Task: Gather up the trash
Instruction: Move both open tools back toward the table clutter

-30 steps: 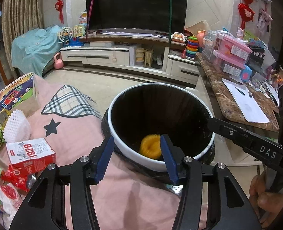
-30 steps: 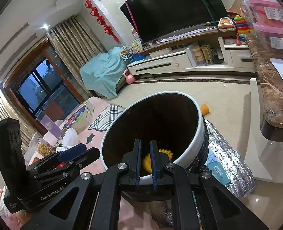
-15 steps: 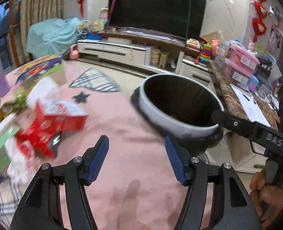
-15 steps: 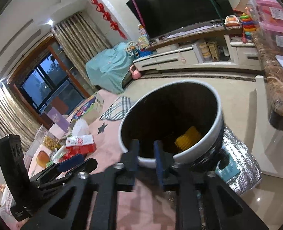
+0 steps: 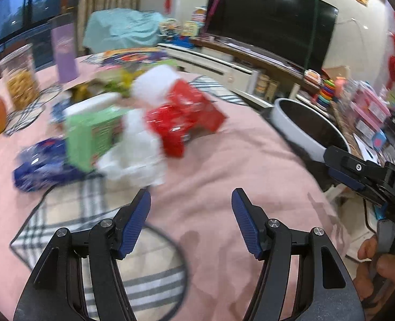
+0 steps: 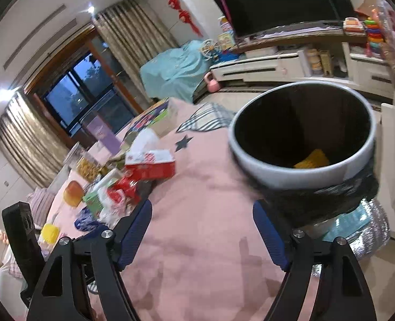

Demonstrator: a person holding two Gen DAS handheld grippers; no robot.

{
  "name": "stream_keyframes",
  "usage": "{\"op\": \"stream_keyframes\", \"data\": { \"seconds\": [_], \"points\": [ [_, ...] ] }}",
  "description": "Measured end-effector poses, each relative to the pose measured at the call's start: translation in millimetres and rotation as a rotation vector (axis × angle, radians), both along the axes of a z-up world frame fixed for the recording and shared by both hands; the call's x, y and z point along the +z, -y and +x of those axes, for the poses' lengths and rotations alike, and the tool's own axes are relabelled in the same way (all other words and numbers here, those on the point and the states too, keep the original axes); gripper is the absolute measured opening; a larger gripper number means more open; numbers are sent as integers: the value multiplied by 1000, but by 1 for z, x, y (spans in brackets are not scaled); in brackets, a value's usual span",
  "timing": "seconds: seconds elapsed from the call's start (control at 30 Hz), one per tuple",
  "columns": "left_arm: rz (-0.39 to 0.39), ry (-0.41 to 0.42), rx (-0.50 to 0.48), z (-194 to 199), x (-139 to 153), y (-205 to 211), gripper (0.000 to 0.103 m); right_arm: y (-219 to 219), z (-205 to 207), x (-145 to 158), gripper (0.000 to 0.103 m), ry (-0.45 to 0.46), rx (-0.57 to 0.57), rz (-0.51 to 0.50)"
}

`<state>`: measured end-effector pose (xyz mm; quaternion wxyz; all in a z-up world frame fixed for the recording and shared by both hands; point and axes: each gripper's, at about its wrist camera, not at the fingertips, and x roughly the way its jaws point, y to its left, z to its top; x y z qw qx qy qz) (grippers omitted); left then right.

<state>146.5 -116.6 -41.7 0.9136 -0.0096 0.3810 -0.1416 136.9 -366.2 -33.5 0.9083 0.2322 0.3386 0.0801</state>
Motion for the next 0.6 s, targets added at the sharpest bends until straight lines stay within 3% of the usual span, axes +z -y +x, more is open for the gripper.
{"op": "stream_keyframes", "data": {
  "seconds": [0.6],
  "points": [
    [-38, -28, 201, -14, -11, -102, 67, -90, 10, -10, 81, -41, 174, -11]
  ]
}}
